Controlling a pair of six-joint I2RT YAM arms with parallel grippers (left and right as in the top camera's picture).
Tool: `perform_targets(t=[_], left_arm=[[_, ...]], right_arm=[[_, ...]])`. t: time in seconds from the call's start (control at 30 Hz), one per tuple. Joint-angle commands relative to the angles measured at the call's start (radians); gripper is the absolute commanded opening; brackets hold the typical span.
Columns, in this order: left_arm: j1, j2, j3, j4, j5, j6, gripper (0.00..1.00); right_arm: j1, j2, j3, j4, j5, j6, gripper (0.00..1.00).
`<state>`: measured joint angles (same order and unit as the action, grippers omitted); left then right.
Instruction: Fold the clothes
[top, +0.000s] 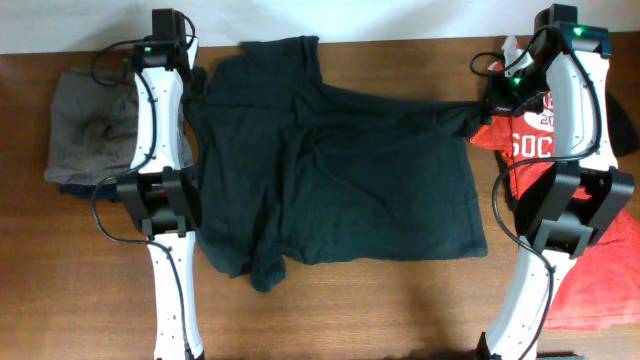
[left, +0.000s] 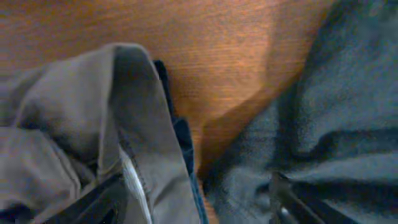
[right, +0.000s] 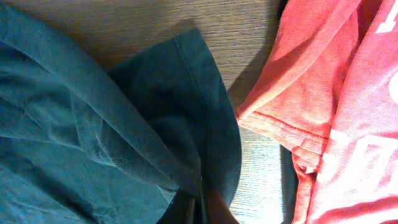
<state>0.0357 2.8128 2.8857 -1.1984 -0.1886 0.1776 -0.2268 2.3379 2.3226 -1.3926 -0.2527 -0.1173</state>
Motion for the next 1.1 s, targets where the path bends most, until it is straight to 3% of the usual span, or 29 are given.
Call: perform_targets(t=[0.0,0.3,0.67,0.7,0.87,1.07], left_arm=[[-0.011,-0.031,0.074,-0.037,0.006,-0.005,0.74],[-0.059,-0.07,0.097,0.097,0.257,-0.005,0.85],[-0.113,-0.063,-0.048,0.404,0.219,-0.021,0.87],[-0.111,-0.058,-0.073,0.439,0.219,-0.021,0.93],[-0.109,-0.029,-0.135,0.58,0.22,-0.021,0.98],[-0.112,0.038,-0.136,0.707,0.229,-0.037,0.99]], right_arm=[[-0.01,0.005,0.017,0.002,0.01,-0.01,0.04],[-0.008,0.005,0.017,0.018,0.008,-0.01,0.04],[-0.008,0.005,0.017,0.016,0.009,-0.01,0.04],[-0.008,0.005,0.017,0.016,0.009,-0.01,0.04],[-0.008,0.005,0.017,0.017,0.008,-0.01,0.04],[-0.008,0.005,0.017,0.017,0.009,-0.01,0.04]])
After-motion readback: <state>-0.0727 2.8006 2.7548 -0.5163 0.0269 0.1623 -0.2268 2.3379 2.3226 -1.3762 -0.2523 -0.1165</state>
